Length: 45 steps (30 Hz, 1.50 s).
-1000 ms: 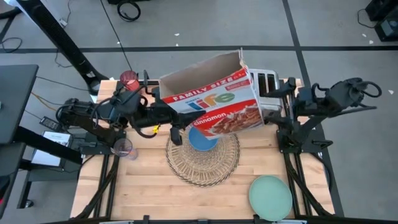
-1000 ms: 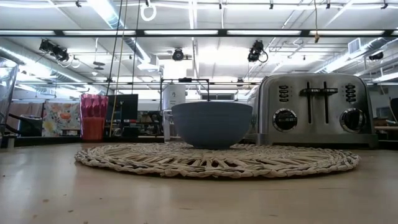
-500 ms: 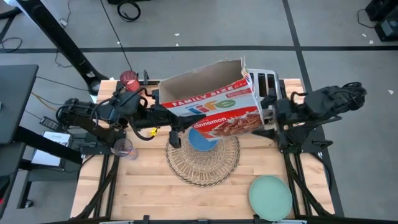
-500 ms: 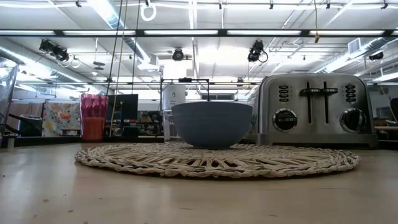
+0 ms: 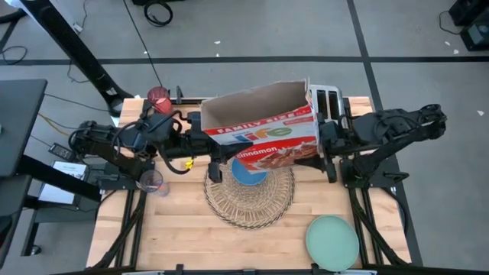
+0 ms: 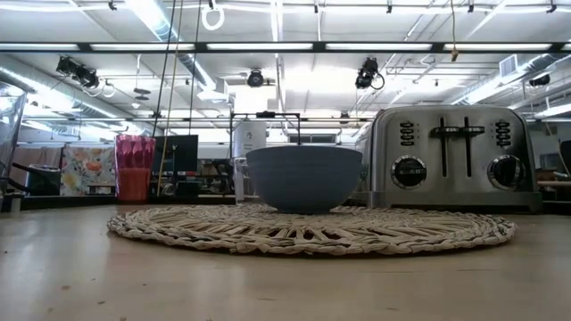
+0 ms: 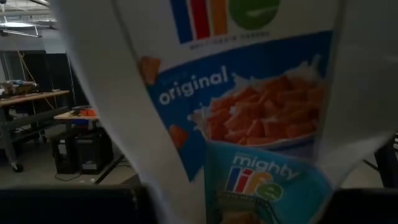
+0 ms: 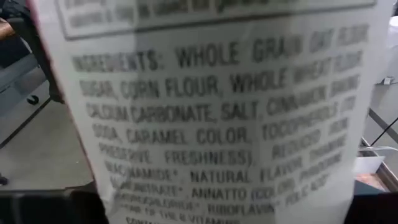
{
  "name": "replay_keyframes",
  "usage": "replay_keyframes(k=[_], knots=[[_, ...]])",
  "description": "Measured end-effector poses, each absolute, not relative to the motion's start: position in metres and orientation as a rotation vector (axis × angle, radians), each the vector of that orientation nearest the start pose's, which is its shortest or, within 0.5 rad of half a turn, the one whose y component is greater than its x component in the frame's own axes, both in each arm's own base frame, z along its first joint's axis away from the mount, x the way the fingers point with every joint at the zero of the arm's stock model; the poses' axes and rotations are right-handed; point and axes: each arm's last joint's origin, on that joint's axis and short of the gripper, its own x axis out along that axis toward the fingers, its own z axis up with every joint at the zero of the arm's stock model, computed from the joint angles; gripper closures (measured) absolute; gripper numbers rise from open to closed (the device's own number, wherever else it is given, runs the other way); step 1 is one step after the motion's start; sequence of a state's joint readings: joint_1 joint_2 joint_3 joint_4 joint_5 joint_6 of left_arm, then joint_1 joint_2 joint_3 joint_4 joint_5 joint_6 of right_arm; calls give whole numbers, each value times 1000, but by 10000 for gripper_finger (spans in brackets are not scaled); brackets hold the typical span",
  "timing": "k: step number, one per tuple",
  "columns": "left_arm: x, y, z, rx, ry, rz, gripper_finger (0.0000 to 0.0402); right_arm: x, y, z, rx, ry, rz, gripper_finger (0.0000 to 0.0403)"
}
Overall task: Arrange a breakfast setting
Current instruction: Pour the cereal from the cereal box into the blue bowl
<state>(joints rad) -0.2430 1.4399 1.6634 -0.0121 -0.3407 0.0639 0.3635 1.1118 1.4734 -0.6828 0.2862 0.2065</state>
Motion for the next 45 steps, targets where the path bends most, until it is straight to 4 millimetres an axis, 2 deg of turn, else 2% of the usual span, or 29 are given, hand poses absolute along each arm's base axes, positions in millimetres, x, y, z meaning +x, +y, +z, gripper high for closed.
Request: replay_keyframes(k=[5,10,14,17,24,32,37,45], knots=[[297,-66,496,3,-177,97,242,192,64,452,97,318,44,171],[292,-68,494,-7,-130,90,187,188,63,452,100,328,40,174],[274,-67,500,-17,-103,87,141,182,60,454,124,317,38,183],[260,-65,501,-26,-60,87,122,182,60,454,127,322,36,186],[223,-59,494,-117,123,113,124,175,58,453,139,344,24,187],[204,-55,460,-280,444,303,127,147,53,438,235,562,41,187],[203,-53,444,-316,565,409,127,134,52,425,293,759,47,187],[213,-55,436,-353,571,492,127,118,49,407,384,1005,21,187]])
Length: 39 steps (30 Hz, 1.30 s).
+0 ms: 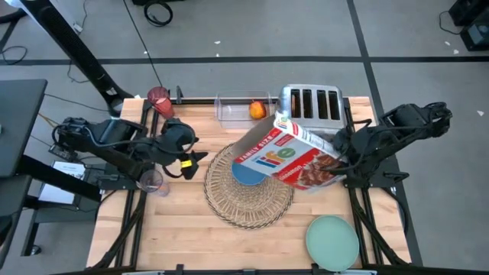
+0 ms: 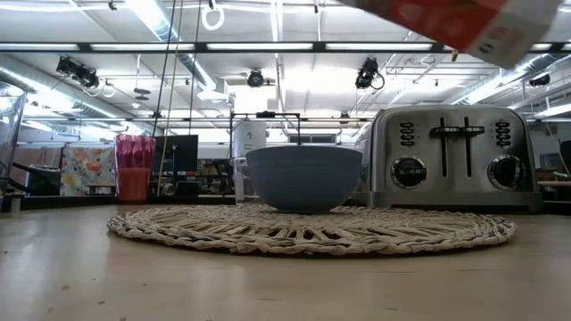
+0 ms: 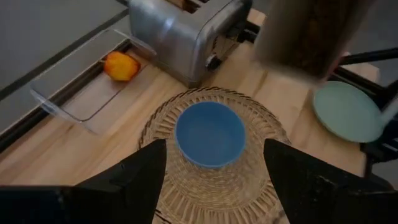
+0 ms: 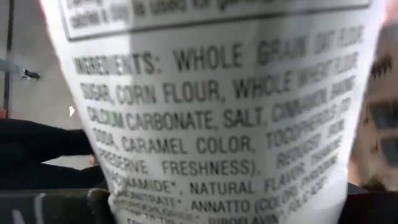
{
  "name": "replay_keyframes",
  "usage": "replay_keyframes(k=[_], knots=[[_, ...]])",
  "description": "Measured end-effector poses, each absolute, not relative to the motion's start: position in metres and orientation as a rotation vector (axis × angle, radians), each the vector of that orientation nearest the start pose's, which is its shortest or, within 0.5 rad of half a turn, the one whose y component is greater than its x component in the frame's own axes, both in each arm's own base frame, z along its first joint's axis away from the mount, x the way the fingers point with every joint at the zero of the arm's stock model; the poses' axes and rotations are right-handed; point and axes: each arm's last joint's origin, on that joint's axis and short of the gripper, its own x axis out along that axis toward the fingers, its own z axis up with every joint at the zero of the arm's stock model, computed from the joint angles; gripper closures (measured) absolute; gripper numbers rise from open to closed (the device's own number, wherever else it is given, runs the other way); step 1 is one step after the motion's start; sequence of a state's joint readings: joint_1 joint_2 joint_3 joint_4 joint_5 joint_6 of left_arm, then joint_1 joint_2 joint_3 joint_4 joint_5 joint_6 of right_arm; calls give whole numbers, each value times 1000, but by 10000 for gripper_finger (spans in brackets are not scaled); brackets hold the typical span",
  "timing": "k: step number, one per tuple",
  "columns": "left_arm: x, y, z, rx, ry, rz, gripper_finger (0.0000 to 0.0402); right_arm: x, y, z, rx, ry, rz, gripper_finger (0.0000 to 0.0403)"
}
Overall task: Arrange a breakfast setting
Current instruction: Pour the cereal from the cereal box into the blue bowl
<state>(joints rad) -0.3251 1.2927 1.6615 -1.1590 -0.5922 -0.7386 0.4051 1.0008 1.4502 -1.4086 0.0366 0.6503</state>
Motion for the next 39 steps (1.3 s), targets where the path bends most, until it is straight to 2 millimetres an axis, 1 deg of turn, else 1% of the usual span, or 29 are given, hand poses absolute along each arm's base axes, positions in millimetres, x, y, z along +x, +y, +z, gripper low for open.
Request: replay_keyframes(k=[4,6,9,13,16,18,20,26,31,34,39], knots=[[223,-55,431,-309,548,581,127,114,50,396,439,1111,45,188],[230,-55,427,-264,537,636,127,113,51,390,448,1168,52,188],[244,-54,417,-202,569,674,127,115,52,381,464,1206,38,188],[256,-39,403,-157,666,651,127,117,54,368,485,1253,-1,196],[256,-19,386,-172,735,589,127,118,55,360,528,1294,-30,197],[256,-7,377,-190,715,536,127,119,56,354,554,1323,-51,197],[255,1,364,-170,708,518,127,120,56,350,578,1342,-74,198],[257,15,329,-147,744,507,127,130,58,340,665,1377,-138,199],[259,18,307,-157,799,486,127,140,59,335,745,1426,-165,199],[259,18,304,-158,795,484,127,146,59,334,804,1441,-175,199],[259,18,303,-128,807,472,127,155,58,335,923,1406,-174,199]])
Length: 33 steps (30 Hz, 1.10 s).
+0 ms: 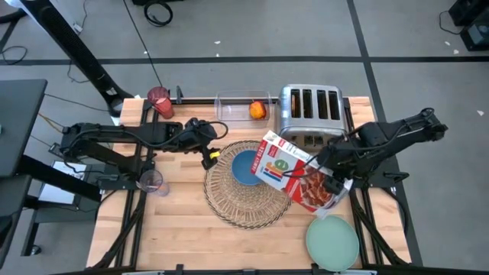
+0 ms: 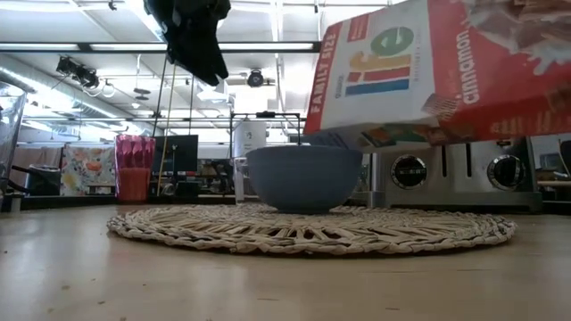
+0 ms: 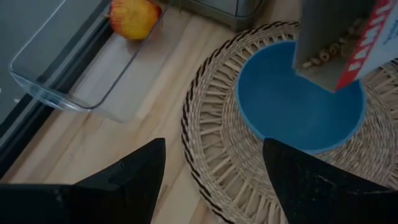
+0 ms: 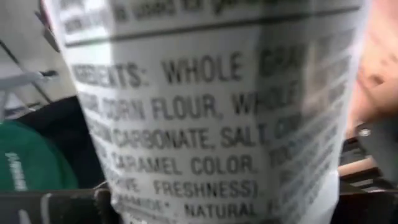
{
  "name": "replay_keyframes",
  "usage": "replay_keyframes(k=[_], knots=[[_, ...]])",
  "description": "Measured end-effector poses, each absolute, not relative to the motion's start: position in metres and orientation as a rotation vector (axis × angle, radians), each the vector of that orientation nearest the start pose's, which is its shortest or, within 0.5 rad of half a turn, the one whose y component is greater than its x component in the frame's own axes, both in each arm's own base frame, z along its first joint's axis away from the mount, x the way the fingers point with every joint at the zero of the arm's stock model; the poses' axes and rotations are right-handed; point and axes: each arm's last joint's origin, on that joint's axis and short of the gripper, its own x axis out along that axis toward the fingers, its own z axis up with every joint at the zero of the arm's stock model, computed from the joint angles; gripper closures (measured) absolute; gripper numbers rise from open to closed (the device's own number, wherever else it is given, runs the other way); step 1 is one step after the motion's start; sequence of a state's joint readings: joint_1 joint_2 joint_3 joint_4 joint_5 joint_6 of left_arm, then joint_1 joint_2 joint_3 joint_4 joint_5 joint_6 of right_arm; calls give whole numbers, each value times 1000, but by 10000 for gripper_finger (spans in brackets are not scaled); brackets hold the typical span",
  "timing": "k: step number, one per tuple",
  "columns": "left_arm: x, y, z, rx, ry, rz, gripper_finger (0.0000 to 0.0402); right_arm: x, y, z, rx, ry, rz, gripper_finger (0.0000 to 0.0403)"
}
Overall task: Arrange a breakfast setting
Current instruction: Pour the cereal from the cereal box into the blue bowl
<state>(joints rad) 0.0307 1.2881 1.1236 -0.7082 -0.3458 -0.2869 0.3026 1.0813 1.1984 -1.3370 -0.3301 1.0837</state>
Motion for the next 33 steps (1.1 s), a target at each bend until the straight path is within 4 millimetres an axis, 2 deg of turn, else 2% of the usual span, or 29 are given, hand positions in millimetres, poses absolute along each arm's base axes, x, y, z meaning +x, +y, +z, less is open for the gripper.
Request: replay_keyframes(k=[8,18,33], knots=[[259,18,303,-103,811,463,127,162,56,339,1065,1390,-131,199],[258,21,304,-68,813,483,127,169,53,343,1149,1351,-47,199],[256,26,305,-37,812,508,127,174,42,345,1346,1341,-118,199]])
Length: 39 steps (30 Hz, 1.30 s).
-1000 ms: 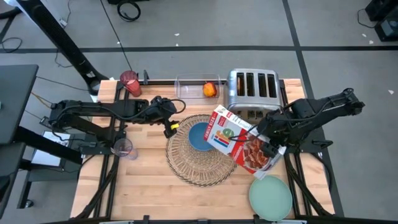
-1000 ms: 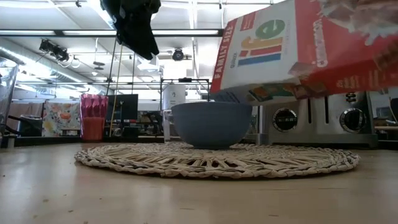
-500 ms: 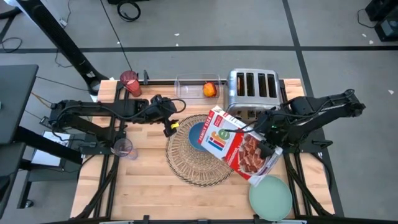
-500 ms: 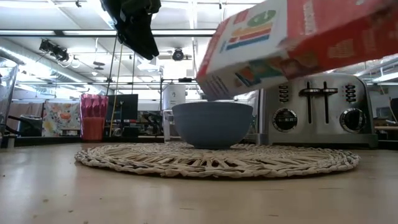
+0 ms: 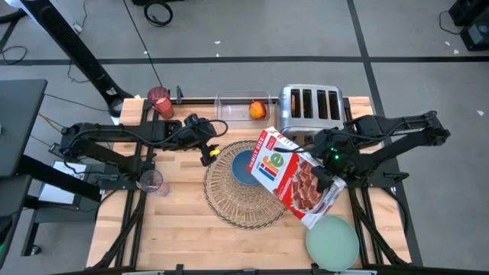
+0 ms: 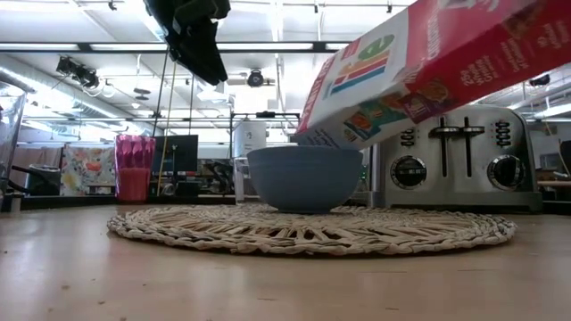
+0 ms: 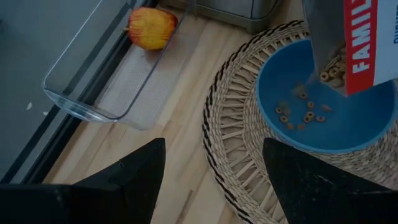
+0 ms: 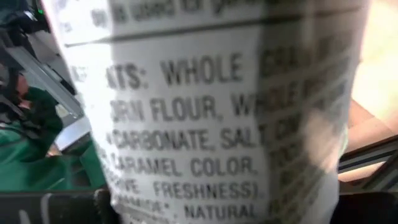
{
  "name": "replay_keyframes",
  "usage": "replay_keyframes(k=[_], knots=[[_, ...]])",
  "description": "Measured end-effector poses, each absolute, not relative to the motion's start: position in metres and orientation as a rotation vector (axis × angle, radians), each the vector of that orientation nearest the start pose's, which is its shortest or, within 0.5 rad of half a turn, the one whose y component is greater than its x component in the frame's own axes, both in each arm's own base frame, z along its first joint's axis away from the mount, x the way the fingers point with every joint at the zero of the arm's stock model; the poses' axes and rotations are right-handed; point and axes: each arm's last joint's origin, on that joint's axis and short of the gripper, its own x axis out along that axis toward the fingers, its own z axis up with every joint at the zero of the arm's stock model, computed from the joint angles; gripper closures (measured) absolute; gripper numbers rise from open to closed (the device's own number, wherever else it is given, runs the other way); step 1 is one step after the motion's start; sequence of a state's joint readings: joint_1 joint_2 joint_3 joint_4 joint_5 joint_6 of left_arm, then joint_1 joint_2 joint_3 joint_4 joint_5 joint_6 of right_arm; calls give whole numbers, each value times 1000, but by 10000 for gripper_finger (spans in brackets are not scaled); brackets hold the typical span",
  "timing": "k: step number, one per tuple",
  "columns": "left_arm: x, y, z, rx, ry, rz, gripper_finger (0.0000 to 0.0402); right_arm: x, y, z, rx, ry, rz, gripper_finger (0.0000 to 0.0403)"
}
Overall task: Arrange a breakfast setting
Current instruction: Pour the cereal from the cereal box into the blue bowl
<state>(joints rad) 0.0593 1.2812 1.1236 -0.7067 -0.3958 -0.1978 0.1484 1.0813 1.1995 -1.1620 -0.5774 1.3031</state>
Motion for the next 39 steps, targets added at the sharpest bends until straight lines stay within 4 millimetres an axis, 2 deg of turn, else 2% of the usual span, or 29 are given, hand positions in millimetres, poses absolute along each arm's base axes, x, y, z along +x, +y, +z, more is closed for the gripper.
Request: replay_keyframes(k=[17,30,39], knots=[[251,22,311,7,795,506,127,180,38,349,1523,1299,-175,199],[240,23,321,10,767,526,127,184,39,352,1581,1271,-180,200],[237,23,323,10,757,532,127,186,39,353,1532,1240,-129,200]])
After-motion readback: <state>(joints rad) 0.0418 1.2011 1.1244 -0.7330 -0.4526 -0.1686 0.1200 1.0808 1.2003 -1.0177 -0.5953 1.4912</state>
